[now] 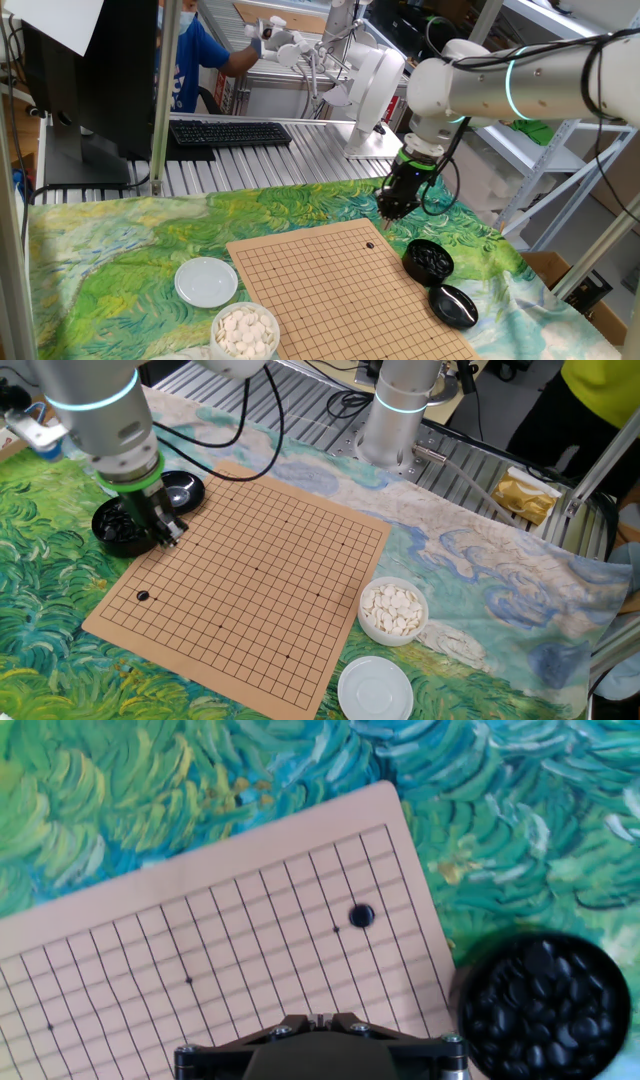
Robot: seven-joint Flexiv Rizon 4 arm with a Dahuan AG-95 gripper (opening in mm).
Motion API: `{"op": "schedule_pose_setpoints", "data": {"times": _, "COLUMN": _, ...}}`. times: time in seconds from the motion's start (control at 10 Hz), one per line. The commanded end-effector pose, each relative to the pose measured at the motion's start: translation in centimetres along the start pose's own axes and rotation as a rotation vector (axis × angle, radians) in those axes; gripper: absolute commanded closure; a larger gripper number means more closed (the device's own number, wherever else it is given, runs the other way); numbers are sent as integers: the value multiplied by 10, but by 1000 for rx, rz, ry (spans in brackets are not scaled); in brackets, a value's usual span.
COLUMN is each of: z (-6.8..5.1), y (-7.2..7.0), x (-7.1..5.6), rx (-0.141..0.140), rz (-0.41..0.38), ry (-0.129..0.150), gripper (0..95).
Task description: Play the first move as black on the 3-4 point in the upper right corner of the Go board
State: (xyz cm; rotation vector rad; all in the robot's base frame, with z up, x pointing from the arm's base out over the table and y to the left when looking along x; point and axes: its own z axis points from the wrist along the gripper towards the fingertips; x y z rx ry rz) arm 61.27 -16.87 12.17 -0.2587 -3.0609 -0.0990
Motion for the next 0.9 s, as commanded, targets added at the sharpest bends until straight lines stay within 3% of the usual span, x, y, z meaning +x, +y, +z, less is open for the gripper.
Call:
{"op": "schedule_pose_setpoints", "data": {"times": 0.1, "z": -5, "y": -1, "x": 4, "rx": -12, "rz": -29, "ry": 2, "gripper": 950}}
{"op": "schedule_pose_setpoints", "data": {"times": 0.4, "z": -9, "y": -3, "x": 19, "rx": -7, "rz": -10, "ry": -8, "gripper": 950}}
{"op": "schedule_pose_setpoints", "data": {"times": 0.7, "z": -10, "y": -6, "x": 40, "rx": -18, "rz": 46, "ry": 4, "gripper": 950}}
{"op": "schedule_pose_setpoints", "data": {"times": 0.9, "z": -10, "y": -6, "x": 42, "rx": -17, "rz": 78, "ry": 12, "gripper": 950}}
